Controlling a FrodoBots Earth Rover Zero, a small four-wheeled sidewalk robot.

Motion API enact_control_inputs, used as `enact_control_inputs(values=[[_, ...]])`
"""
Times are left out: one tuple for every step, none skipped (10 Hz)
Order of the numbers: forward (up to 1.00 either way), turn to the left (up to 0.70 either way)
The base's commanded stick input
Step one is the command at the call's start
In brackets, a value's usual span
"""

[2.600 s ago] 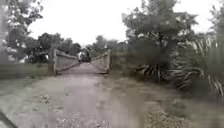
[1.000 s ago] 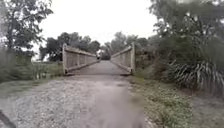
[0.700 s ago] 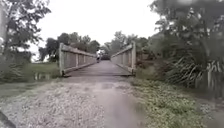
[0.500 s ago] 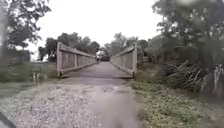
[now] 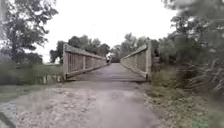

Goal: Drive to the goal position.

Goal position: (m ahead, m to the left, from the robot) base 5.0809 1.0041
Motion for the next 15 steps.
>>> enact_control_inputs(values=[[0.70,0.00],[0.70,0.00],[0.70,0.00],[0.70,0.00],[0.70,0.00],[0.70,0.00],[0.70,0.00],[0.70,0.00],[0.70,0.00],[0.70,0.00],[0.70,0.00],[0.70,0.00],[0.70,0.00],[0.70,0.00],[0.70,0.00]])
